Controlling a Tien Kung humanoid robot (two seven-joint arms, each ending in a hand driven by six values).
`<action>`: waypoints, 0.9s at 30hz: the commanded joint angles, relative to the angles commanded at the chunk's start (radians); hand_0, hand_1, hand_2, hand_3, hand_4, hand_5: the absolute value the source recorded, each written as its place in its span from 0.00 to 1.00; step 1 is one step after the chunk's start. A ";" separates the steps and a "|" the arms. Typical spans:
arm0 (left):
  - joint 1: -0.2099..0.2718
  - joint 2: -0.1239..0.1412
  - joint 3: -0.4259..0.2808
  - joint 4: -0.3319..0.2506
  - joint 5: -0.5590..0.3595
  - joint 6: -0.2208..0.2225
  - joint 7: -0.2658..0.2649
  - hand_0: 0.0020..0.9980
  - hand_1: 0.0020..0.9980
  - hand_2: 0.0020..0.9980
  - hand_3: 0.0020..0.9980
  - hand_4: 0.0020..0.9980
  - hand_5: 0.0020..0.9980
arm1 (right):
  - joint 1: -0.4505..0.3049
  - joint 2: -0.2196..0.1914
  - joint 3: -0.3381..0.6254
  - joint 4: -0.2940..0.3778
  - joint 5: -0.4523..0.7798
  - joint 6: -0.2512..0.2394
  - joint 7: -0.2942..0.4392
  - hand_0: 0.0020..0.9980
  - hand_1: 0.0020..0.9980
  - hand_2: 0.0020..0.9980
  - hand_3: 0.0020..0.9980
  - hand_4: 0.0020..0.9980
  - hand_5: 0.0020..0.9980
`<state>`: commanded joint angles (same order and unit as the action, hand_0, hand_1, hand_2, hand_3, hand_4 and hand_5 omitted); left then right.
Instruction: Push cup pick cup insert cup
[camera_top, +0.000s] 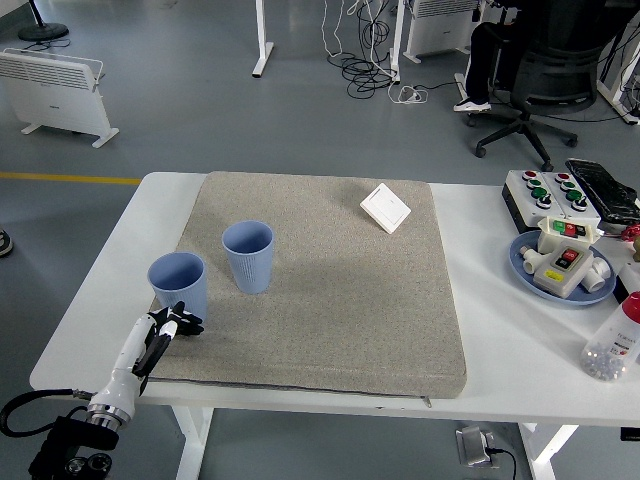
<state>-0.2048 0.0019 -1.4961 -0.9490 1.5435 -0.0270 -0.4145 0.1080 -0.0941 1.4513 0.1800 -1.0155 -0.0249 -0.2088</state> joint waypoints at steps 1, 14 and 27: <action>-0.003 0.000 -0.003 0.003 0.003 0.000 0.000 0.62 0.51 0.48 0.47 0.58 1.00 | 0.000 0.000 0.000 0.000 0.000 0.000 0.000 0.77 0.67 0.72 0.57 0.12 0.48; -0.047 0.013 -0.010 0.050 0.002 0.001 -0.009 0.63 0.51 0.48 0.47 0.58 1.00 | 0.002 0.000 -0.006 0.000 0.003 0.000 0.000 0.77 0.67 0.71 0.57 0.11 0.48; -0.103 0.010 -0.008 0.110 -0.004 0.002 -0.024 0.64 0.51 0.48 0.47 0.58 1.00 | 0.000 0.001 -0.010 0.000 0.003 -0.001 -0.001 0.77 0.67 0.71 0.57 0.11 0.48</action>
<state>-0.3082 0.0116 -1.5039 -0.8385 1.5397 -0.0252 -0.4385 0.1084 -0.0934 1.4415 0.1800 -1.0122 -0.0259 -0.2099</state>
